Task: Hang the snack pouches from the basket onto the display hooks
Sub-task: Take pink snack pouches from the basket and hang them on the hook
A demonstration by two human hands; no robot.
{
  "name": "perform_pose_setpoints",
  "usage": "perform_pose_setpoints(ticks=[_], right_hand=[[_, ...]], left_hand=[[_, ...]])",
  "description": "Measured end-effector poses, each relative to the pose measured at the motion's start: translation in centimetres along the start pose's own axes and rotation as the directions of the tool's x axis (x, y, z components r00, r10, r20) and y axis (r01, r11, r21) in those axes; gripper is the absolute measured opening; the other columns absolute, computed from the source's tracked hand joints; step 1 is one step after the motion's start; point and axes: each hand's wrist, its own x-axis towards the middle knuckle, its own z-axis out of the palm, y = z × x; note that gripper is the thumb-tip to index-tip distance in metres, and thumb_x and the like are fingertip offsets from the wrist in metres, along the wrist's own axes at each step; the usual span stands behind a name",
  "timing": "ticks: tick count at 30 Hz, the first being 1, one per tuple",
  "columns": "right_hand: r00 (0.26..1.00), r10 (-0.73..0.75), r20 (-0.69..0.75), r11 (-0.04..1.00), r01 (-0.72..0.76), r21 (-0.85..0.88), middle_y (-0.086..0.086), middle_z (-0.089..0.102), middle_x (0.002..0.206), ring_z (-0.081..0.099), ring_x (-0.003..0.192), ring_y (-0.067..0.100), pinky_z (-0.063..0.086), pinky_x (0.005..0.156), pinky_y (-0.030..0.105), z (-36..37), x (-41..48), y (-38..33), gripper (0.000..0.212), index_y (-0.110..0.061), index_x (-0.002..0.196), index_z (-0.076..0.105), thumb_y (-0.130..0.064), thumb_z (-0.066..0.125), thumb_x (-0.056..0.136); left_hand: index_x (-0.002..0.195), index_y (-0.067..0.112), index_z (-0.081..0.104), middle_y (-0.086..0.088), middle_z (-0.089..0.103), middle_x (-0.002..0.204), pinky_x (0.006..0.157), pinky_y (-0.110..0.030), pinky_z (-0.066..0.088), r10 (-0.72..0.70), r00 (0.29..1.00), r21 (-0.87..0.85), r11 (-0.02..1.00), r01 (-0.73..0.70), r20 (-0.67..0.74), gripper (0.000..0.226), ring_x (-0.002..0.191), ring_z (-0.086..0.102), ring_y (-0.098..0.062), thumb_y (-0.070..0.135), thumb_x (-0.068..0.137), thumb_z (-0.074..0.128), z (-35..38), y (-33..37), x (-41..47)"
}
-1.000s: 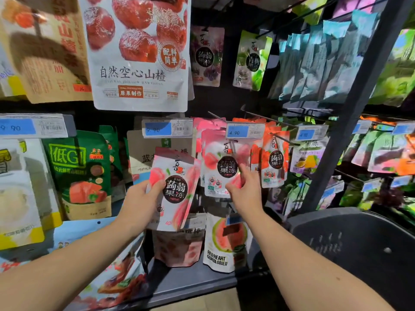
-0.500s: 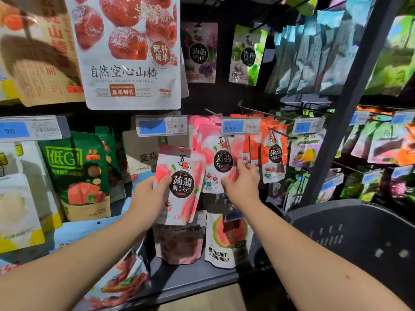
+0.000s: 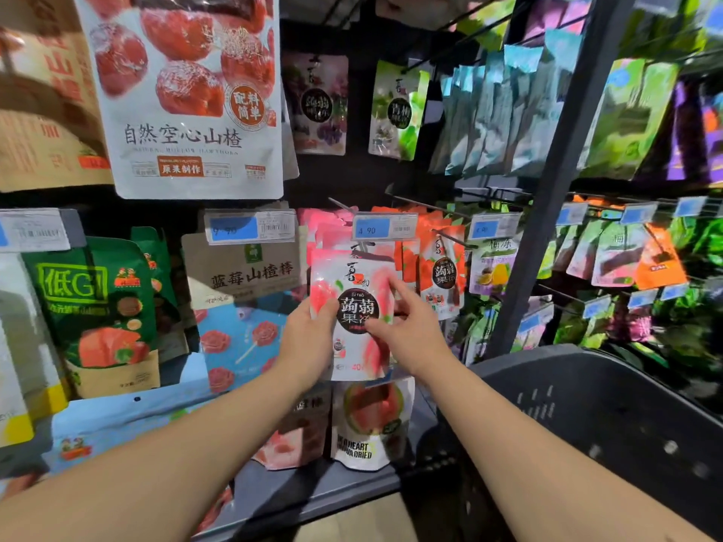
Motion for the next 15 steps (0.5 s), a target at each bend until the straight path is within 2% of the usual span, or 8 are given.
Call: perform_pose_setpoints(ticks=[2,3,5,6,8,10,12,15], right_hand=[[0.998,-0.038,-0.046,0.999,0.037,-0.015,-0.006,0.046,0.151,0.050,0.129,0.016,0.045,0.105,0.024,-0.6,0.1,0.0,0.088,-0.031,0.158,0.034,-0.010,0.078,0.085],[0.996,-0.059,-0.063,0.998,0.057,-0.032,-0.010,0.043,0.154,0.046,0.135,0.011,0.040,0.103,0.015,-1.0,0.1,0.1,0.086,-0.030,0.159,0.033,-0.008,0.076,0.087],[0.992,-0.088,-0.091,0.996,0.086,-0.031,-0.017,0.037,0.158,0.035,0.143,0.002,0.034,0.095,-0.002,-1.4,0.4,0.2,0.085,-0.031,0.159,0.031,-0.007,0.074,0.089],[0.990,-0.092,-0.102,0.996,0.090,-0.028,-0.019,0.037,0.157,0.034,0.143,0.000,0.035,0.092,-0.004,-1.5,0.5,0.3,0.085,-0.032,0.159,0.031,-0.006,0.073,0.089],[0.989,-0.091,-0.118,0.995,0.087,-0.040,-0.021,0.040,0.152,0.037,0.141,0.001,0.039,0.099,0.007,-1.6,0.9,0.4,0.085,-0.033,0.159,0.033,-0.007,0.074,0.088],[0.988,-0.086,-0.128,0.995,0.077,-0.070,-0.020,0.044,0.144,0.041,0.134,0.000,0.038,0.103,0.015,-1.6,1.3,0.6,0.084,-0.032,0.158,0.034,-0.010,0.075,0.088],[0.988,-0.082,-0.133,0.993,0.070,-0.094,-0.018,0.046,0.135,0.042,0.127,-0.001,0.037,0.103,0.016,-1.6,1.7,0.8,0.083,-0.034,0.157,0.035,-0.012,0.076,0.088],[0.989,-0.061,-0.138,0.994,0.047,-0.097,-0.014,0.048,0.133,0.042,0.125,0.000,0.033,0.100,0.016,-1.4,2.2,1.1,0.080,-0.036,0.156,0.037,-0.013,0.075,0.090]], left_hand=[[0.109,0.017,0.061,-0.004,0.069,0.096,0.074,-0.034,0.051,0.015,0.999,0.090,0.996,-0.018,0.039,0.030,0.089,0.066,-0.024,0.043,0.096,0.054,0.6,0.2,0.2],[0.112,0.021,0.055,-0.006,0.067,0.097,0.078,-0.041,0.054,0.029,0.997,0.147,0.988,-0.038,0.065,0.037,0.089,0.067,-0.027,0.050,0.089,0.053,0.8,0.3,0.2],[0.113,0.023,0.046,-0.007,0.064,0.098,0.080,-0.050,0.056,0.066,0.993,0.246,0.965,-0.087,0.093,0.039,0.089,0.066,-0.030,0.048,0.085,0.056,1.2,0.1,0.4],[0.113,0.021,0.044,-0.006,0.062,0.099,0.082,-0.050,0.054,0.101,0.991,0.280,0.952,-0.123,0.091,0.036,0.090,0.064,-0.030,0.040,0.087,0.060,1.3,0.0,0.4],[0.119,0.019,0.041,-0.004,0.061,0.105,0.086,-0.050,0.053,0.152,0.985,0.305,0.937,-0.170,0.082,0.037,0.094,0.062,-0.028,0.031,0.089,0.061,1.5,-0.3,0.6],[0.139,0.025,0.033,-0.004,0.060,0.126,0.095,-0.050,0.053,0.164,0.983,0.278,0.943,-0.182,0.088,0.060,0.109,0.063,-0.028,0.033,0.086,0.060,1.4,-0.5,1.0],[0.156,0.030,0.015,-0.001,0.040,0.156,0.111,-0.040,0.042,0.192,0.975,0.273,0.938,-0.215,0.110,0.082,0.137,0.047,-0.023,0.023,0.088,0.060,1.3,-0.7,1.1],[0.160,0.035,0.001,0.010,0.014,0.167,0.112,-0.025,0.029,0.288,0.944,0.281,0.903,-0.324,0.161,0.096,0.147,0.023,-0.004,0.010,0.090,0.060,1.1,-1.0,1.3]])
